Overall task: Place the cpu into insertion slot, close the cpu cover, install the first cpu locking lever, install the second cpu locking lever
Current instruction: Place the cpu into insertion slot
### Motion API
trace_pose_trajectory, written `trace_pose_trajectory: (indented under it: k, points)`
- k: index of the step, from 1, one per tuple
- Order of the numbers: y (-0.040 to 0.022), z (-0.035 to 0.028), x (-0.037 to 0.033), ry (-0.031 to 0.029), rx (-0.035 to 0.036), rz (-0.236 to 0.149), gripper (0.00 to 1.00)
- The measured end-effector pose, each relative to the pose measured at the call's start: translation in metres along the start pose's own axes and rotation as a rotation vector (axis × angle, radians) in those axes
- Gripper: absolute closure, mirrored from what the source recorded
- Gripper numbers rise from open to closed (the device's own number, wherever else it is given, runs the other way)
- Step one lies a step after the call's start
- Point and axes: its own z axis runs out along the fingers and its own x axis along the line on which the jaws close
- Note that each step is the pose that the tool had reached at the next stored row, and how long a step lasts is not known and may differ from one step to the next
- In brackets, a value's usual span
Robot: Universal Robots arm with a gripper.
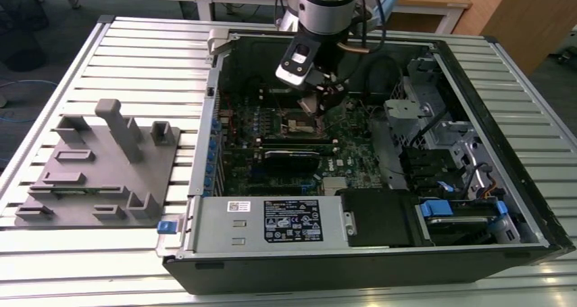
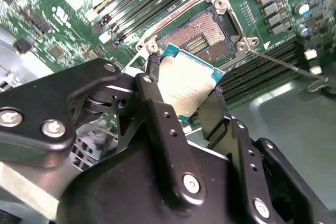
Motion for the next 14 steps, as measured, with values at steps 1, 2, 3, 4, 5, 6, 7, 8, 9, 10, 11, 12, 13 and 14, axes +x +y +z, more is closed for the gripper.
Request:
trace_pose_trajectory:
  k: [1,2,3,4,5,6,7,8,9,10,11,12,13,14]
  points:
    - [0.0,0.0,0.0,-0.0016,-0.0003,0.018,0.46]
    - [0.0,0.0001,0.0,-0.0032,-0.0006,0.036,0.46]
    - [0.0,0.0002,0.0,-0.0047,-0.001,0.054,0.46]
    - [0.0,0.0002,0.0,-0.0064,-0.0014,0.073,0.46]
    - [0.0,0.0003,0.0,-0.008,-0.0017,0.091,0.46]
    - [0.0,0.0004,0.0,-0.0096,-0.0021,0.108,0.46]
    - [-0.0001,0.0004,0.0,-0.0111,-0.0024,0.127,0.46]
    - [0.0,0.0005,0.0,-0.0127,-0.0027,0.144,0.46]
    - [-0.0001,0.0006,0.0,-0.0143,-0.0031,0.162,0.46]
    - [-0.0001,0.0006,0.0,-0.0157,-0.0033,0.176,0.46]
    - [-0.0001,0.0006,0.0,-0.0157,-0.0033,0.178,0.46]
    - [-0.0002,0.0006,0.0,-0.0158,-0.0033,0.178,0.46]
    - [-0.0002,0.0006,0.0,-0.0158,-0.0033,0.178,0.46]
    - [-0.0001,0.0006,0.0,-0.0158,-0.0034,0.178,0.46]
